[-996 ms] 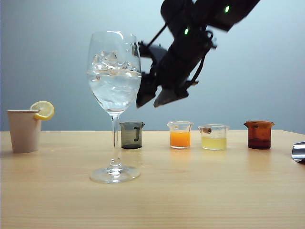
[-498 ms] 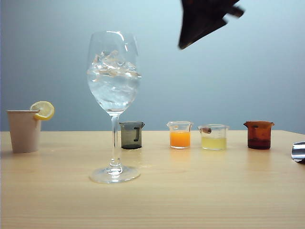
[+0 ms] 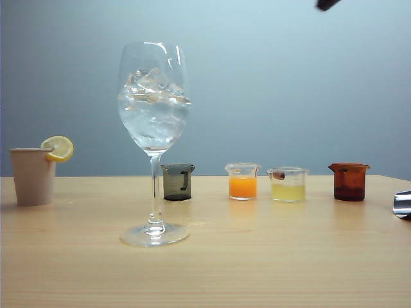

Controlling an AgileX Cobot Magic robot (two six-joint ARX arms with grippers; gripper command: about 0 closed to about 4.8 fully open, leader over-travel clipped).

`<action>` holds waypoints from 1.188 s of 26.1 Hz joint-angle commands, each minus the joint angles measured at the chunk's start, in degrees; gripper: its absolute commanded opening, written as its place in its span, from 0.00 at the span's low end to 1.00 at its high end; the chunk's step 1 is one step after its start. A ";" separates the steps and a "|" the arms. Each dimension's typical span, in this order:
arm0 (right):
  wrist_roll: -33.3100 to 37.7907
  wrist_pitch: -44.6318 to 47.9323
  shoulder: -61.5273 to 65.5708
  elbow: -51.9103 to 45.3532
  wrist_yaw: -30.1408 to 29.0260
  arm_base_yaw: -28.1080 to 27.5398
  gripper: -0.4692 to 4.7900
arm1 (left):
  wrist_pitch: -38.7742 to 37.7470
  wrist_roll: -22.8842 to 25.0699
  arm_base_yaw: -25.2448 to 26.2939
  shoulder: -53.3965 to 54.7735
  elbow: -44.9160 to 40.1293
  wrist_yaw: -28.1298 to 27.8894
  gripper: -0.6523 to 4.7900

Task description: Pick up the first measuring cup from the left, pour the coconut rum inside into the goblet, and finally put the measuring cup back in its original place.

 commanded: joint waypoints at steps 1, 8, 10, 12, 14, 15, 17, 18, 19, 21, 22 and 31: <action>-0.26 3.30 -7.98 -8.46 -0.15 0.00 0.09 | -3.52 0.96 0.04 -2.21 -1.33 -1.33 0.11; 1.44 22.36 -22.75 -27.39 -0.11 0.00 0.09 | -2.12 1.40 0.04 -9.16 -8.85 -0.72 0.11; 1.44 25.66 -24.74 -30.32 -0.11 0.00 0.09 | -0.96 1.42 0.04 -10.86 -10.86 -1.64 0.11; 1.38 29.55 -27.10 -33.62 -0.04 0.00 0.09 | 1.38 1.40 0.04 -13.42 -13.77 -3.76 0.11; 0.81 33.03 -28.87 -36.17 0.17 0.00 0.09 | 3.48 1.40 0.04 -15.85 -16.37 -6.88 0.11; -0.55 35.39 -29.90 -37.77 0.55 -0.02 0.09 | 5.01 1.40 0.04 -17.46 -18.12 -9.03 0.11; -2.05 40.11 -31.41 -40.83 0.76 -0.04 0.09 | 7.52 1.40 0.09 -20.33 -21.18 -11.23 0.11; -2.01 43.71 -32.46 -43.30 2.03 -0.22 0.09 | 10.21 1.36 0.09 -23.28 -24.46 -12.98 0.11; -2.01 45.92 -33.07 -44.92 2.91 -0.26 0.09 | 11.72 1.27 0.09 -25.03 -26.53 -13.55 0.11; -1.95 48.76 -33.90 -47.41 5.14 -0.26 0.09 | 13.33 0.31 0.09 -27.91 -29.79 -14.71 0.11; -1.95 49.70 -34.21 -48.44 7.08 -0.24 0.09 | 14.56 -0.61 0.09 -29.59 -31.82 -15.93 0.11; 1.18 48.02 -34.42 -51.08 10.82 -0.24 0.09 | 27.34 -5.09 0.11 -41.44 -45.37 -23.61 0.11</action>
